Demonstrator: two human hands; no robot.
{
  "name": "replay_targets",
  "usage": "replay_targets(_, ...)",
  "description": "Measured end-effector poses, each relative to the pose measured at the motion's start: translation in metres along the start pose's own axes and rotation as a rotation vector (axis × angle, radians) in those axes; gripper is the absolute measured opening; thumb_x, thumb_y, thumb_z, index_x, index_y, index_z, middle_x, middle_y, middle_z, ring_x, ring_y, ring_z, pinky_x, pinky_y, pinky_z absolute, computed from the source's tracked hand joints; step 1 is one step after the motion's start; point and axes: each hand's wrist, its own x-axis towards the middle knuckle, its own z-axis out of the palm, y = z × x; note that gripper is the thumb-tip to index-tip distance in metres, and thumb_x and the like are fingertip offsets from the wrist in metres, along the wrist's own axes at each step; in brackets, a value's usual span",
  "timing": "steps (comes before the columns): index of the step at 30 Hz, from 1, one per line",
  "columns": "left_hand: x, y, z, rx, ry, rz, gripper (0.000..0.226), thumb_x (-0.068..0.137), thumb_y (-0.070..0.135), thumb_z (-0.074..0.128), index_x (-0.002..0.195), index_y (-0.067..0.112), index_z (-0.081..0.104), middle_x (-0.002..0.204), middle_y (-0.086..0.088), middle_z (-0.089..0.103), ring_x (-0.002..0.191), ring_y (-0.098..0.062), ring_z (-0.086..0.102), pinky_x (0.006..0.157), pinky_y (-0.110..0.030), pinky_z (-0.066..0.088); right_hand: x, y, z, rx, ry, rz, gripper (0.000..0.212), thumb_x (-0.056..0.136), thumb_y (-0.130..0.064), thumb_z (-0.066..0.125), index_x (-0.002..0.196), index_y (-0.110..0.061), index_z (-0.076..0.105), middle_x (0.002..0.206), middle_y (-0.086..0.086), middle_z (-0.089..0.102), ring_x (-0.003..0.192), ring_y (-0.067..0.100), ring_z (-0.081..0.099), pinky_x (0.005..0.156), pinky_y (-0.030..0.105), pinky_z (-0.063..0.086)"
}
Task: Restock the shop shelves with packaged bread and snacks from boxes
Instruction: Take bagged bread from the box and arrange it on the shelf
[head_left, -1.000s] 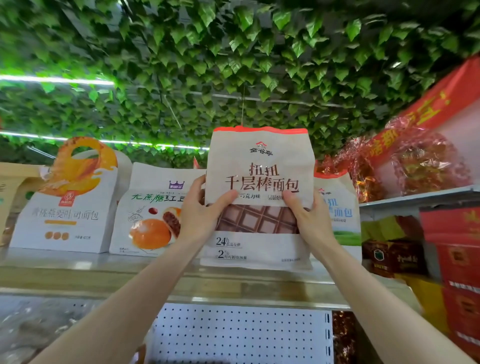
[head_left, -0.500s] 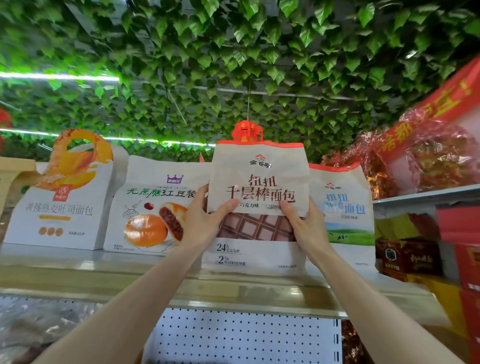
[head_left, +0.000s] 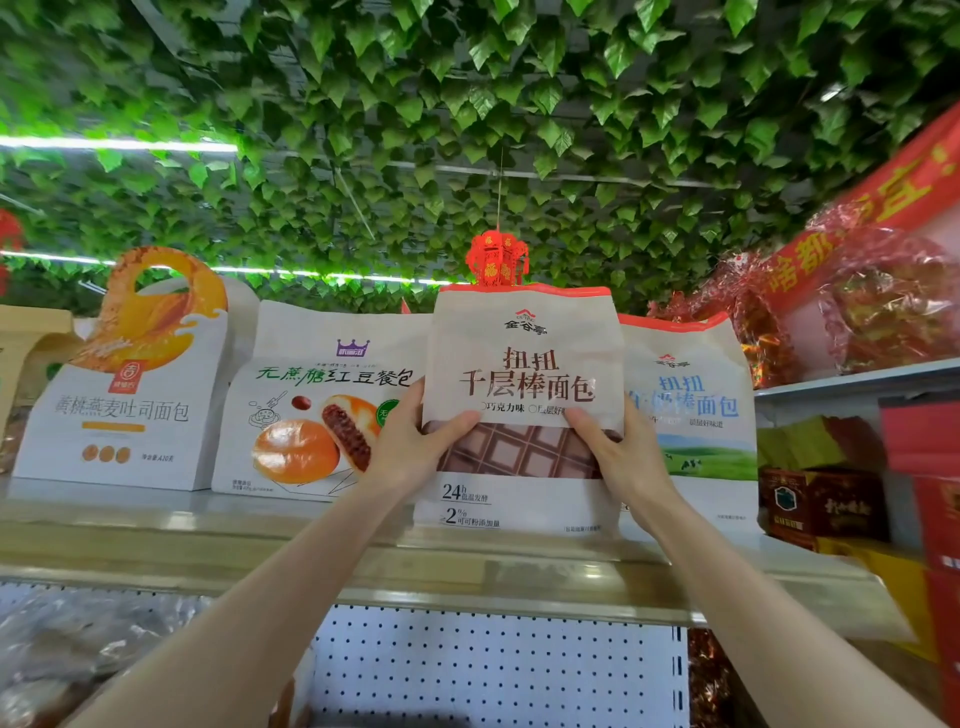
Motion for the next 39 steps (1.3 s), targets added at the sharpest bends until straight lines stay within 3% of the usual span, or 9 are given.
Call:
replay_targets(3, -0.004, -0.002, -0.007, 0.004, -0.056, -0.001, 0.047, 0.082, 0.018, 0.075, 0.122, 0.033, 0.056, 0.121, 0.005, 0.067, 0.114, -0.014, 0.062, 0.102, -0.044, 0.047, -0.005, -0.003, -0.005, 0.013, -0.044, 0.01, 0.044, 0.087, -0.031, 0.068, 0.129, -0.024, 0.057, 0.114, -0.015, 0.067, 0.098, -0.002, 0.063, 0.082, 0.018, 0.055)
replay_targets(6, -0.012, 0.001, -0.014, 0.026, -0.091, 0.005, 0.06, 0.081, 0.007, 0.074, 0.131, 0.03, 0.05, 0.125, 0.003, 0.064, 0.118, -0.017, 0.059, 0.103, -0.042, 0.047, -0.012, -0.006, -0.01, -0.033, -0.054, -0.015, 0.053, 0.086, -0.021, 0.071, 0.135, -0.027, 0.052, 0.12, -0.018, 0.064, 0.108, -0.002, 0.06, 0.092, 0.024, 0.052)
replay_targets(11, -0.016, 0.013, -0.023, 0.066, -0.109, -0.018, 0.091, 0.08, -0.005, 0.072, 0.151, 0.027, 0.024, 0.112, 0.015, 0.053, 0.12, -0.016, 0.051, 0.075, -0.01, 0.05, -0.025, -0.013, -0.018, -0.115, -0.058, -0.003, 0.084, 0.084, -0.009, 0.073, 0.147, -0.037, 0.025, 0.117, -0.036, 0.043, 0.111, -0.013, 0.042, 0.091, 0.009, 0.038)
replay_targets(15, -0.016, 0.013, -0.023, 0.114, -0.117, -0.031, 0.103, 0.078, -0.002, 0.076, 0.153, 0.034, 0.015, 0.149, -0.006, 0.041, 0.137, -0.025, 0.041, 0.1, -0.03, 0.045, -0.028, -0.018, -0.022, -0.224, -0.092, -0.011, 0.092, 0.083, -0.011, 0.074, 0.152, -0.034, 0.018, 0.129, -0.026, 0.037, 0.118, 0.002, 0.044, 0.087, 0.016, 0.038)
replay_targets(18, -0.017, 0.012, -0.021, 0.141, -0.105, -0.022, 0.105, 0.078, 0.0, 0.076, 0.153, 0.036, 0.012, 0.152, -0.006, 0.036, 0.141, -0.022, 0.034, 0.101, -0.03, 0.042, -0.028, -0.02, -0.023, -0.278, -0.103, 0.002, 0.088, 0.084, -0.009, 0.073, 0.151, -0.036, 0.022, 0.13, -0.016, 0.051, 0.126, 0.028, 0.048, 0.085, 0.022, 0.045)
replay_targets(21, -0.016, 0.012, -0.021, 0.139, -0.107, -0.015, 0.107, 0.077, 0.0, 0.077, 0.152, 0.038, 0.011, 0.152, -0.007, 0.036, 0.137, -0.025, 0.041, 0.1, -0.035, 0.046, -0.026, -0.016, -0.024, -0.293, -0.096, -0.003, 0.087, 0.084, -0.008, 0.073, 0.151, -0.036, 0.025, 0.112, -0.03, 0.045, 0.122, 0.024, 0.051, 0.069, 0.005, 0.044)
replay_targets(24, -0.014, 0.009, -0.022, 0.163, -0.106, -0.004, 0.106, 0.077, 0.002, 0.078, 0.152, 0.038, 0.012, 0.152, -0.007, 0.037, 0.135, -0.025, 0.044, 0.1, -0.036, 0.046, -0.021, -0.011, -0.023, -0.298, -0.087, 0.001, 0.087, 0.082, -0.008, 0.075, 0.15, -0.035, 0.027, 0.097, -0.036, 0.039, 0.121, 0.025, 0.052, 0.074, 0.011, 0.042)
replay_targets(32, -0.007, 0.0, -0.019, 0.157, -0.122, -0.014, 0.108, 0.076, 0.001, 0.079, 0.151, 0.041, 0.012, 0.15, -0.003, 0.041, 0.13, -0.026, 0.049, 0.102, -0.041, 0.048, -0.016, -0.004, -0.02, -0.336, -0.069, 0.048, 0.087, 0.082, -0.009, 0.075, 0.15, -0.035, 0.028, 0.123, 0.002, 0.059, 0.122, 0.032, 0.05, 0.064, -0.001, 0.038)
replay_targets(39, 0.002, -0.01, -0.014, 0.15, -0.123, -0.034, 0.109, 0.074, 0.001, 0.08, 0.148, 0.046, 0.013, 0.147, -0.004, 0.045, 0.126, -0.028, 0.053, 0.103, -0.043, 0.047, -0.011, -0.002, -0.014, -0.361, -0.079, 0.056, 0.088, 0.082, -0.01, 0.076, 0.151, -0.035, 0.026, 0.131, -0.014, 0.046, 0.12, 0.025, 0.055, 0.086, 0.019, 0.038)
